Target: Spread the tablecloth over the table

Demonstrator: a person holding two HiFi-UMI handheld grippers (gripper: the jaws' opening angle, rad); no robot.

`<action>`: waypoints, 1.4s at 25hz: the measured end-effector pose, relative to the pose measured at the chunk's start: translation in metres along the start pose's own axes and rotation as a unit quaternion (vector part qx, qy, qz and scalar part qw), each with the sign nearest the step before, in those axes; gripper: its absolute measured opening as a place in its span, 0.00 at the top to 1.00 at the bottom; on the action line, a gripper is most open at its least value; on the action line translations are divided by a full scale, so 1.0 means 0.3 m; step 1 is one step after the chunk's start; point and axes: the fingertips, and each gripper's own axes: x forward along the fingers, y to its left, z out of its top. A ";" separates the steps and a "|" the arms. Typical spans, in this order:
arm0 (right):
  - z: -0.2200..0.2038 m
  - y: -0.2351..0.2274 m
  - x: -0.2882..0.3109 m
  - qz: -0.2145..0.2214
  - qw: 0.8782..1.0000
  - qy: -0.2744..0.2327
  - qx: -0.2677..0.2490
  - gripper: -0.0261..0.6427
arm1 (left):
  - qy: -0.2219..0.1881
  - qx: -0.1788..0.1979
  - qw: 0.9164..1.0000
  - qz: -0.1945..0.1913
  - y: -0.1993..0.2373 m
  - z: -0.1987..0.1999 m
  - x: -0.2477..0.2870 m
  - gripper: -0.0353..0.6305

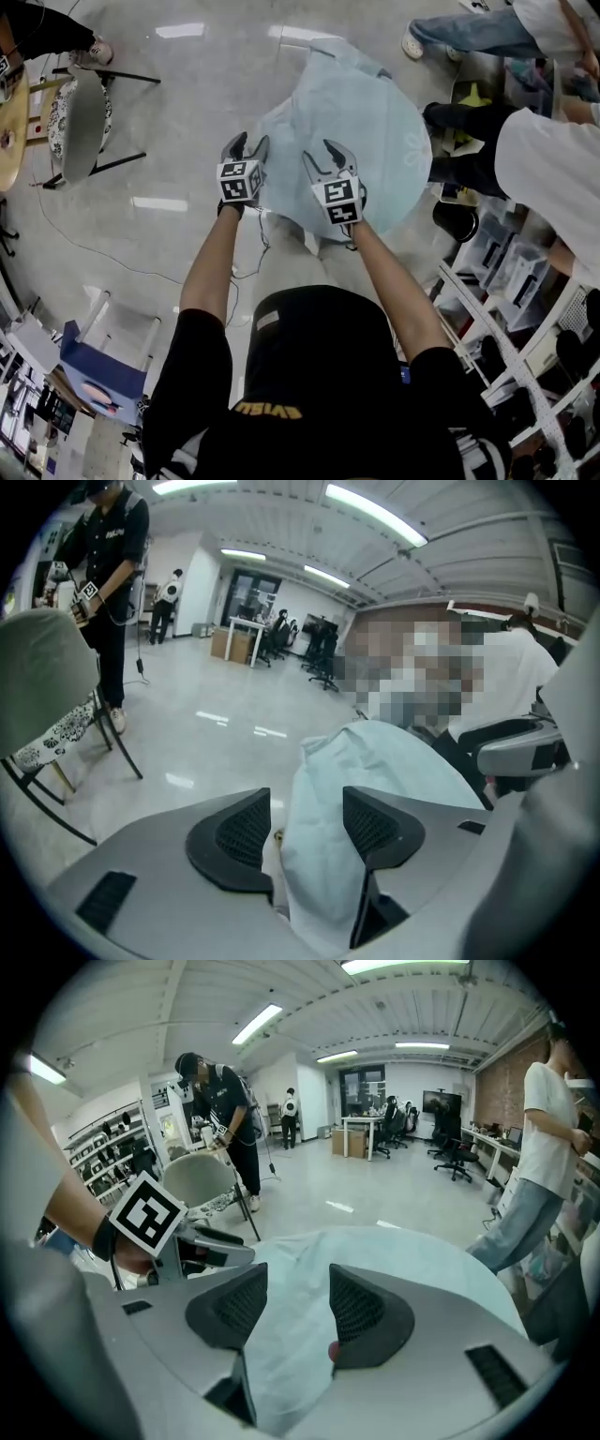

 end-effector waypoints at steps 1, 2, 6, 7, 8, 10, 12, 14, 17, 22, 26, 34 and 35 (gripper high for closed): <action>-0.002 0.012 0.007 0.003 1.000 0.002 -0.001 0.65 | 0.004 -0.008 1.000 -0.005 -0.003 -0.019 0.006 0.57; -0.004 0.024 0.012 0.006 1.000 0.003 -0.002 0.65 | 0.006 -0.021 1.000 -0.012 -0.003 -0.032 0.012 0.57; -0.021 0.079 0.018 0.020 1.000 0.013 -0.016 0.66 | 0.009 -0.054 0.998 -0.036 0.000 -0.049 0.022 0.64; -0.027 0.092 0.016 0.024 0.999 0.015 -0.019 0.66 | 0.012 -0.046 0.998 -0.031 0.002 -0.050 0.022 0.71; -0.034 0.103 0.014 0.027 0.999 0.016 -0.020 0.66 | 0.014 -0.040 0.999 -0.023 0.006 -0.051 0.021 0.83; -0.041 0.122 0.010 0.030 0.999 0.019 -0.019 0.66 | 0.015 -0.038 0.999 -0.014 0.014 -0.049 0.016 0.86; -0.037 0.141 0.012 0.034 0.999 0.021 -0.023 0.66 | 0.015 -0.039 0.999 -0.013 0.020 -0.043 0.009 0.88; -0.026 0.161 0.013 0.039 0.999 0.021 -0.029 0.66 | 0.016 -0.037 0.999 -0.013 0.027 -0.036 0.001 0.91; -0.007 0.189 0.007 0.047 0.998 0.020 -0.048 0.66 | 0.013 -0.030 0.999 -0.011 0.038 -0.024 -0.018 0.91; -0.016 0.224 -0.009 0.053 0.997 0.022 -0.054 0.66 | 0.010 -0.036 0.999 -0.015 0.049 -0.025 -0.053 0.92; -0.024 0.254 -0.015 0.059 0.996 0.025 -0.058 0.66 | 0.000 -0.043 0.999 -0.012 0.052 -0.004 -0.075 0.92; -0.027 0.277 -0.034 0.059 0.996 0.023 -0.060 0.66 | -0.025 -0.041 0.999 0.011 0.074 0.061 -0.117 0.92; -0.029 0.275 -0.036 0.058 0.996 0.024 -0.060 0.66 | -0.026 -0.038 0.999 0.012 0.081 0.071 -0.123 0.92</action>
